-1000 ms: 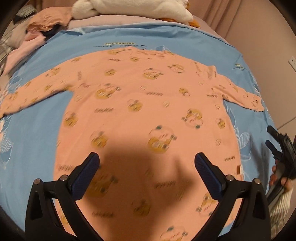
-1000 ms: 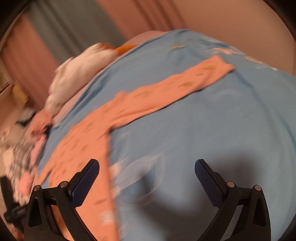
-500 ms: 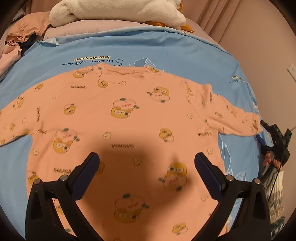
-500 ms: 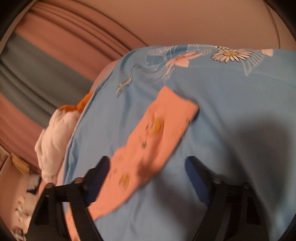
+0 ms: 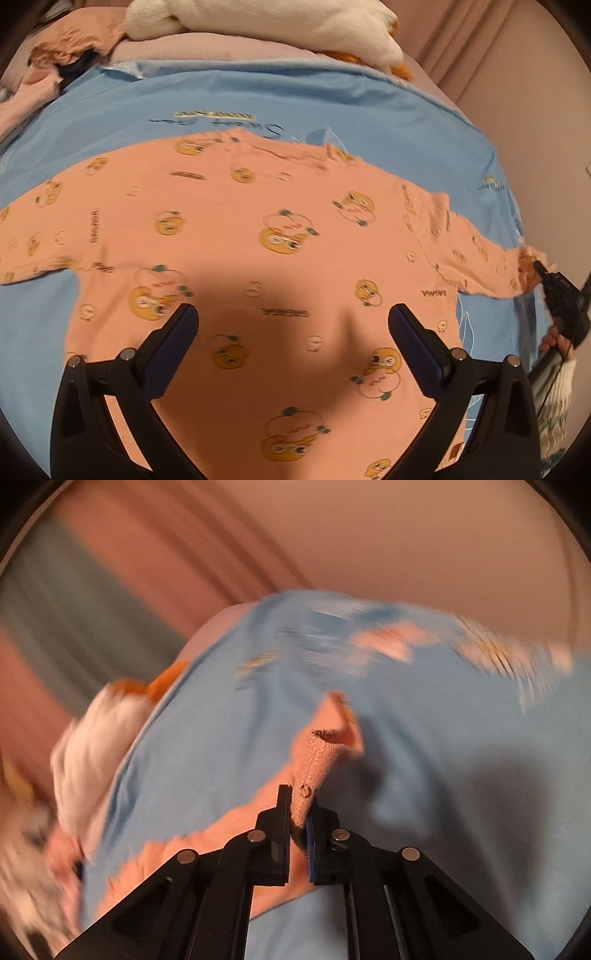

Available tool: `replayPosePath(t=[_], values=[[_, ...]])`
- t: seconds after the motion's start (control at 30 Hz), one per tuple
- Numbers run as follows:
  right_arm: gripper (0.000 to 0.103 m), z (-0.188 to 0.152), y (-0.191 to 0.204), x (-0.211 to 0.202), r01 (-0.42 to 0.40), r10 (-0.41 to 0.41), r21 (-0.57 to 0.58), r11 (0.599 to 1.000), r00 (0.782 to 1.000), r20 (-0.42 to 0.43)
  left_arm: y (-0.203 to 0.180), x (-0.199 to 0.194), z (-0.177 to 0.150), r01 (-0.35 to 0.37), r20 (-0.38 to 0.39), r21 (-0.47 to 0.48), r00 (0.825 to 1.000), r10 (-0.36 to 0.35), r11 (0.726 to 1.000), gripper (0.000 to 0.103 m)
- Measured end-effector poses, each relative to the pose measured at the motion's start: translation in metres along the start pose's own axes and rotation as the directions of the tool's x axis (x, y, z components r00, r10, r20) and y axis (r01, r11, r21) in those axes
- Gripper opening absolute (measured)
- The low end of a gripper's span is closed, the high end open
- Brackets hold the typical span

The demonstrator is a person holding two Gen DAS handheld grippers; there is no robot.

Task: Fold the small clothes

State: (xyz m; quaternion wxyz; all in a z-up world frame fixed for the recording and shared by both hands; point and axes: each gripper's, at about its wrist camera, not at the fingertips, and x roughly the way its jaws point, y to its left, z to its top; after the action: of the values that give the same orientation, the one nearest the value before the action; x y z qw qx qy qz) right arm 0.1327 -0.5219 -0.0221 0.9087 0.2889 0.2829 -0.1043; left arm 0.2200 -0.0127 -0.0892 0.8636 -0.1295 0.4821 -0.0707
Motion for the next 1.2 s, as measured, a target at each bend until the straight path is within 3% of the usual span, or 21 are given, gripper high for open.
replayPosePath(t=[0.13, 0.33, 0.43, 0.57, 0.83, 0.9, 0.97, 1.03, 1.1, 1.17, 1.2], values=[[0.008, -0.004, 0.091, -0.023, -0.002, 0.005, -0.29, 0.957, 1.0, 0.01, 0.026, -0.018, 0.001, 0.013, 0.03, -0.061, 0.999, -0.011, 0.998, 0.102], [0.008, -0.052, 0.239, -0.044, -0.098, 0.113, -0.622, 0.777, 0.993, -0.015, 0.067, -0.049, -0.003, 0.009, 0.071, -0.131, 0.997, 0.0, 0.991, 0.102], [0.008, -0.091, 0.3, -0.042, -0.126, 0.145, -0.743, 0.657, 0.989, -0.04, 0.096, -0.064, -0.004, 0.005, 0.096, -0.187, 0.995, 0.013, 0.982, 0.102], [0.008, -0.163, 0.359, -0.02, -0.102, 0.105, -0.875, 0.474, 0.993, -0.059, 0.131, -0.077, -0.008, -0.014, 0.113, -0.249, 0.993, 0.044, 0.968, 0.103], [0.009, -0.301, 0.41, 0.036, -0.019, -0.049, -0.996, 0.087, 0.999, -0.023, 0.176, -0.079, -0.015, -0.054, 0.093, -0.332, 0.992, 0.09, 0.942, 0.102], [0.01, -0.317, 0.409, 0.044, -0.07, -0.055, -0.995, 0.065, 0.996, -0.074, 0.178, -0.078, -0.016, -0.056, 0.09, -0.334, 0.992, 0.09, 0.941, 0.103], [0.018, -0.334, 0.406, 0.043, -0.163, -0.046, -0.986, 0.036, 0.985, -0.165, 0.176, -0.073, -0.014, -0.047, 0.084, -0.338, 0.993, 0.08, 0.94, 0.102], [0.02, -0.344, 0.407, 0.036, -0.168, -0.023, -0.986, 0.018, 0.985, -0.168, 0.176, -0.072, -0.014, -0.014, 0.09, -0.346, 0.995, 0.048, 0.938, 0.102], [0.024, -0.332, 0.403, 0.027, -0.217, -0.003, -0.974, 0.069, 0.976, -0.217, 0.174, -0.072, -0.013, 0.018, 0.093, -0.345, 0.996, 0.015, 0.938, 0.102], [0.047, -0.309, 0.392, 0.014, -0.306, 0.035, -0.936, 0.172, 0.952, -0.305, 0.168, -0.068, -0.011, 0.028, 0.085, -0.333, 0.996, 0.0, 0.942, 0.102], [0.054, -0.294, 0.383, 0.007, -0.344, 0.065, -0.911, 0.226, 0.939, -0.338, 0.165, -0.065, -0.011, 0.049, 0.083, -0.331, 0.996, -0.023, 0.942, 0.102]])
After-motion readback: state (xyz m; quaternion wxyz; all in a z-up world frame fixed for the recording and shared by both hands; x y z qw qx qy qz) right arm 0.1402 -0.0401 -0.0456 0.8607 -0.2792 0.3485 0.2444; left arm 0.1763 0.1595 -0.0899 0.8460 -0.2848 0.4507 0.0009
